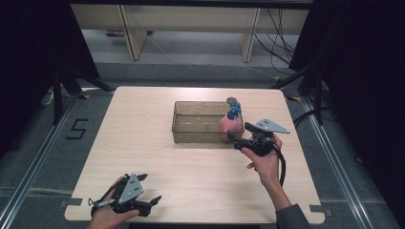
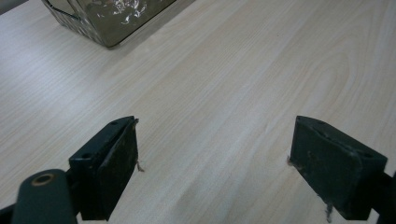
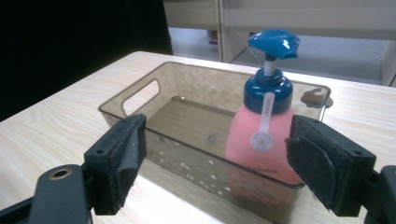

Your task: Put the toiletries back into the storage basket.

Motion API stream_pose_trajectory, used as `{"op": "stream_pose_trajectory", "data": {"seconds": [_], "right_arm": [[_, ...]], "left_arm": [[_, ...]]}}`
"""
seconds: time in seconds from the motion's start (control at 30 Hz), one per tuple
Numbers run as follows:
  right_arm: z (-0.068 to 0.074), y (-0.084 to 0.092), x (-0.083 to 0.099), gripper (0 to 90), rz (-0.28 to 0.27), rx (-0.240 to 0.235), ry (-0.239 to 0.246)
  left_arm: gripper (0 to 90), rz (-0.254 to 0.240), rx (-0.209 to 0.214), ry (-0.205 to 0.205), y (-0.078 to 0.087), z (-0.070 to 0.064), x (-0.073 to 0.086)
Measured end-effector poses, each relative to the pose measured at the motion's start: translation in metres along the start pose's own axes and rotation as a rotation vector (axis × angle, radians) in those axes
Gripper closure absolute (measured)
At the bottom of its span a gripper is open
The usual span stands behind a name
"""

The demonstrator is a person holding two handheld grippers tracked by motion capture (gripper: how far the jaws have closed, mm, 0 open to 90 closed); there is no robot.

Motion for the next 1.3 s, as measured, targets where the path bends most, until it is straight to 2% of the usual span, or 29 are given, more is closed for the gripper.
{"op": "stream_pose_trajectory", "data": {"seconds": [0.23, 0.27, 0.4, 0.43, 0.5, 0.57, 0.6, 0.63, 0.67, 0.7, 0.73, 0.77, 0.8, 0.83, 0.97, 1.0, 1.1, 1.13, 1.17, 1.2, 1.23, 1.27, 1.3], "right_arm": [[0.003, 0.006, 0.004, 21.2, 0.014, -0.010, 0.012], [0.005, 0.007, 0.005, 21.2, 0.013, -0.011, -0.005], [0.009, 0.008, 0.008, 21.2, 0.005, -0.023, -0.023], [0.008, 0.009, 0.008, 21.2, 0.003, -0.022, 0.003], [0.009, 0.009, 0.009, 21.3, 0.001, -0.024, -0.008], [0.008, 0.010, 0.010, 21.3, 0.000, -0.017, 0.010], [0.012, 0.012, 0.014, 21.3, 0.016, -0.036, -0.019], [0.013, 0.012, 0.014, 21.3, 0.016, -0.038, -0.025], [0.011, 0.012, 0.016, 21.3, 0.015, -0.035, -0.001], [0.011, 0.012, 0.016, 21.3, 0.015, -0.035, -0.001], [0.011, 0.012, 0.018, 21.2, 0.015, -0.028, 0.010], [0.015, 0.013, 0.019, 21.2, 0.019, -0.044, -0.025], [0.013, 0.013, 0.019, 21.2, 0.017, -0.037, 0.013], [0.016, 0.014, 0.020, 21.2, 0.028, -0.051, -0.015], [0.017, 0.014, 0.022, 21.2, 0.018, -0.050, 0.001], [0.020, 0.015, 0.024, 21.2, 0.027, -0.062, -0.018], [0.023, 0.015, 0.025, 21.2, 0.017, -0.067, -0.029], [0.021, 0.015, 0.026, 21.3, 0.012, -0.063, 0.006], [0.025, 0.017, 0.028, 21.3, 0.038, -0.069, -0.032], [0.027, 0.017, 0.028, 21.3, 0.035, -0.072, -0.040], [0.027, 0.017, 0.028, 21.3, 0.035, -0.072, -0.040], [0.023, 0.017, 0.028, 21.4, 0.019, -0.065, 0.012], [0.026, 0.018, 0.029, 21.4, 0.027, -0.072, -0.009]], "left_arm": [[14.8, -0.009, 0.006, 0.012, -0.001, -0.001, 0.000], [14.9, -0.007, 0.007, 0.012, -0.001, -0.001, 0.000], [14.8, 0.001, 0.006, 0.010, 0.000, -0.001, 0.000], [14.9, -0.002, 0.007, 0.013, 0.000, -0.001, 0.000], [14.9, -0.004, 0.007, 0.013, 0.000, -0.001, 0.000], [14.9, -0.003, 0.007, 0.012, 0.000, -0.001, 0.000], [14.9, 0.008, 0.005, -0.002, 0.001, 0.000, 0.001], [14.9, 0.008, 0.005, -0.002, 0.001, 0.000, 0.001], [14.9, -0.003, 0.007, 0.012, 0.000, -0.001, 0.000], [14.9, 0.011, -0.001, -0.006, 0.001, 0.001, 0.001], [14.9, 0.011, 0.003, -0.006, 0.001, 0.001, 0.000], [14.9, 0.009, 0.006, -0.001, 0.001, 0.000, 0.000], [14.9, 0.009, 0.007, -0.001, 0.001, 0.000, 0.000], [14.9, 0.009, 0.007, -0.001, 0.001, 0.000, 0.000], [14.9, 0.003, 0.002, 0.000, 0.001, 0.000, 0.000], [14.9, 0.003, 0.002, 0.000, 0.001, 0.000, 0.000], [14.9, 0.003, 0.003, 0.001, 0.001, 0.000, 0.000], [14.9, 0.002, 0.002, 0.002, 0.001, 0.000, 0.000], [14.9, 0.001, 0.002, 0.001, 0.001, 0.000, 0.000], [14.8, 0.012, -0.002, -0.013, 0.002, 0.002, 0.000], [14.8, 0.012, -0.002, -0.013, 0.002, 0.002, 0.000], [14.9, 0.011, -0.004, -0.014, 0.002, 0.002, 0.000], [14.9, 0.010, -0.005, -0.013, 0.002, 0.002, 0.000]]}}
Point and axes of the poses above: each handheld gripper's, and its own axes: y roughly backward along the jaws, x roughly out of its underside, z roughly to its left, the point moved 9 cm from there along -y, roughly forward along the jaws, and after that the axes turned 13 degrees about y, right-handed, at the moved point
